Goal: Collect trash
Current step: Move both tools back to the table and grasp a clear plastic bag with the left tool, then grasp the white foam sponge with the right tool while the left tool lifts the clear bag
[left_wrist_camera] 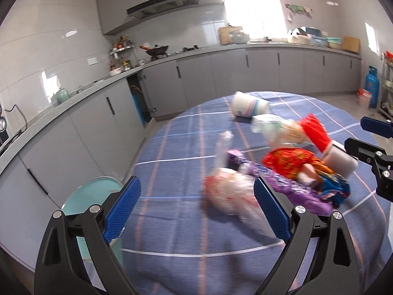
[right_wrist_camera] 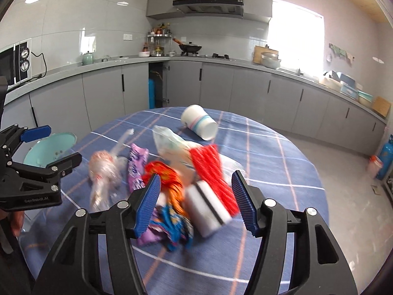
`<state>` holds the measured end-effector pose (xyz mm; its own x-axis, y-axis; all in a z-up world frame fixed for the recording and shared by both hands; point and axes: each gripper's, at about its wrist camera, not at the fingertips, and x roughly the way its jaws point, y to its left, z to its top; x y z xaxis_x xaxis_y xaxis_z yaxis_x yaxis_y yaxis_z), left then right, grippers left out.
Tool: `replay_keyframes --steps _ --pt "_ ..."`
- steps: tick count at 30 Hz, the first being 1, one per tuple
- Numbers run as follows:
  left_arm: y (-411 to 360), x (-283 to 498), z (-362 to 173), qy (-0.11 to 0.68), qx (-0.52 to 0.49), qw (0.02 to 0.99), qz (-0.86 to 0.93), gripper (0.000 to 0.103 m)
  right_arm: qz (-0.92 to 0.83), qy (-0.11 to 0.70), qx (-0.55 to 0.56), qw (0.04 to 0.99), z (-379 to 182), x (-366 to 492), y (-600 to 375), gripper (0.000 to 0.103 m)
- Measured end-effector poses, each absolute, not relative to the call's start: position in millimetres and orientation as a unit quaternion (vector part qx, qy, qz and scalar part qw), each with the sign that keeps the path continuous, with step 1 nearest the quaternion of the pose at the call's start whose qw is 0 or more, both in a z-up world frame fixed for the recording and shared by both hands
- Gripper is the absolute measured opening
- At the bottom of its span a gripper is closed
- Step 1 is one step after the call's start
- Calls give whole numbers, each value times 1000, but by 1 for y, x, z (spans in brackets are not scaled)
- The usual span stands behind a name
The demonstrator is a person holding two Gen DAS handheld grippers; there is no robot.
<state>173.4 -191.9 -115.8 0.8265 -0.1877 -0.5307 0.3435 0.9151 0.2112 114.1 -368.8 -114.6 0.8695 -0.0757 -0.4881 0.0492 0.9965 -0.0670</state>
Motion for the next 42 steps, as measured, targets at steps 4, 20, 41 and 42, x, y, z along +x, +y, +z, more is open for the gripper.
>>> replay_keyframes --steps 4,20,41,42 --pt "-215 168 -126 262 175 937 -152 92 -45 255 -15 966 -123 106 -385 61" --pt "-222 179 -156 316 184 913 -179 67 -22 285 24 958 -146 123 -401 62" --pt "-176 169 -122 297 153 924 -187 8 0 255 23 967 -115 104 -387 28" --pt "-173 169 -119 294 153 926 -182 8 1 251 21 968 -112 103 -384 28"
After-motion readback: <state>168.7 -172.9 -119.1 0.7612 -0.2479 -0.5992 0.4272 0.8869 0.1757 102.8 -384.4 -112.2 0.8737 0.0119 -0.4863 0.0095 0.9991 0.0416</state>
